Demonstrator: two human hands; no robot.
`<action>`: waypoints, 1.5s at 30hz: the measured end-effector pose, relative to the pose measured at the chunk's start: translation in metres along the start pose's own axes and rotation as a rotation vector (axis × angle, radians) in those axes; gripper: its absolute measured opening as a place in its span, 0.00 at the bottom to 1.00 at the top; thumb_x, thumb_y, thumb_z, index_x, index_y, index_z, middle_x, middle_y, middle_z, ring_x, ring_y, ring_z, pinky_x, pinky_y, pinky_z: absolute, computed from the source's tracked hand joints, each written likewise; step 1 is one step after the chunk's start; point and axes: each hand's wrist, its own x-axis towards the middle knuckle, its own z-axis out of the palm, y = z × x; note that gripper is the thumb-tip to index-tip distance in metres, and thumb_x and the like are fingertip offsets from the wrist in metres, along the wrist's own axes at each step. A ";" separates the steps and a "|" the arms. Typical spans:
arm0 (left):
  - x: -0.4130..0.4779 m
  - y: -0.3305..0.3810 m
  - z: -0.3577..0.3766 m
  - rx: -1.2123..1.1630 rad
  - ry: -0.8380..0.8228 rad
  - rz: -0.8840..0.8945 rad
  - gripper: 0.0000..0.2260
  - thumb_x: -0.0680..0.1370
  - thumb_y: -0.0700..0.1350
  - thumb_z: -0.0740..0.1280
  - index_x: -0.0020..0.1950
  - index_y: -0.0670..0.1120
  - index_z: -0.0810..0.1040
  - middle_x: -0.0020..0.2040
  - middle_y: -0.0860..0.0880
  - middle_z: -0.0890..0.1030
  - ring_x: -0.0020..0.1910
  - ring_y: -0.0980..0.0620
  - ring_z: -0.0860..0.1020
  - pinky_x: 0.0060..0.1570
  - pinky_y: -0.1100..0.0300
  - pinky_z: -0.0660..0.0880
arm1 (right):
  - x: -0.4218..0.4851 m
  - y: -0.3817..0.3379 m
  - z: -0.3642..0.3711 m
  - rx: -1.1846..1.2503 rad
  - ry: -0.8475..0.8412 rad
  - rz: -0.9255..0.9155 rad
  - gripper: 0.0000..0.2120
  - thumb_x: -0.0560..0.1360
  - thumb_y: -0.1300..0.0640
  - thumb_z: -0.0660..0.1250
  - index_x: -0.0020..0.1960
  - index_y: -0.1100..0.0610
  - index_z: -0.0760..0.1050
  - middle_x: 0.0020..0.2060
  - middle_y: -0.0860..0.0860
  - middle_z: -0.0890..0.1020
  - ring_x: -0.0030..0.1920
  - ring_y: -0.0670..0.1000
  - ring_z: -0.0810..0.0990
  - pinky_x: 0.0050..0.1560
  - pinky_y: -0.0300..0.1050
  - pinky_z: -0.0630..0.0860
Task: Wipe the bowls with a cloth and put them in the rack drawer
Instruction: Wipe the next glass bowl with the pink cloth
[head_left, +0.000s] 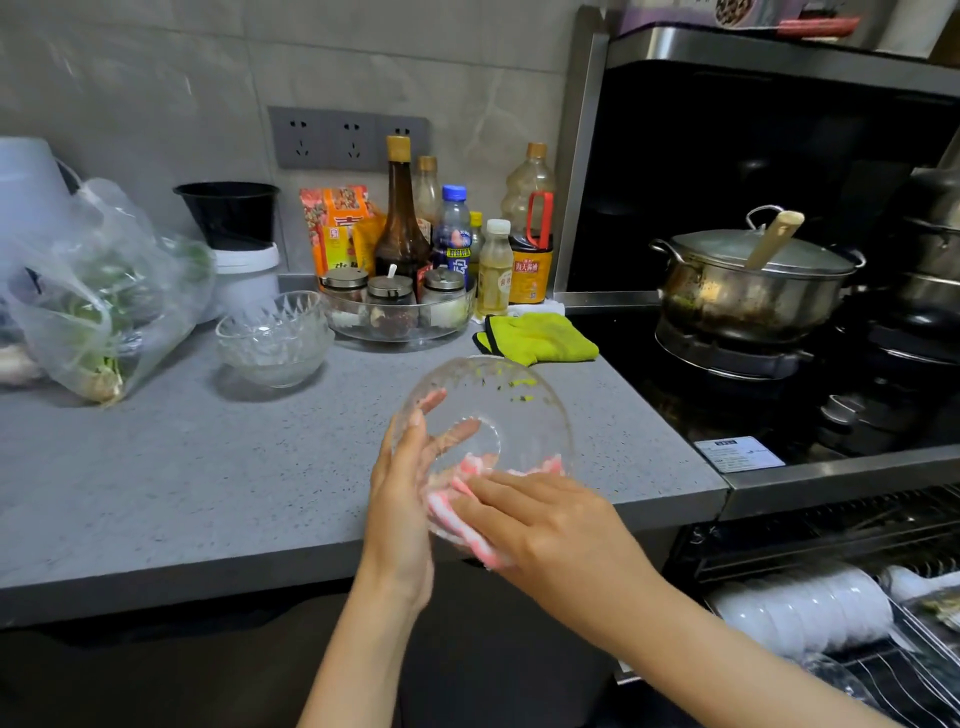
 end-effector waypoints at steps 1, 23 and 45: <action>0.003 0.003 -0.005 0.052 -0.018 0.005 0.20 0.73 0.58 0.59 0.63 0.56 0.76 0.56 0.49 0.83 0.50 0.46 0.84 0.43 0.52 0.80 | 0.000 0.005 -0.002 -0.007 -0.007 -0.027 0.18 0.83 0.53 0.55 0.50 0.54 0.84 0.50 0.49 0.85 0.53 0.47 0.83 0.48 0.41 0.78; -0.002 0.003 0.007 -0.007 0.010 -0.002 0.18 0.74 0.60 0.62 0.63 0.57 0.75 0.54 0.46 0.84 0.50 0.44 0.84 0.48 0.41 0.79 | 0.002 0.004 0.006 0.026 -0.088 -0.026 0.20 0.70 0.58 0.75 0.62 0.57 0.79 0.60 0.52 0.81 0.59 0.48 0.80 0.57 0.41 0.73; -0.011 -0.010 0.020 -0.042 0.023 0.033 0.22 0.68 0.56 0.69 0.61 0.55 0.76 0.55 0.46 0.83 0.55 0.47 0.82 0.47 0.49 0.81 | 0.006 -0.007 -0.001 -0.009 -0.052 0.051 0.14 0.72 0.57 0.73 0.57 0.58 0.81 0.56 0.52 0.83 0.54 0.47 0.82 0.47 0.37 0.75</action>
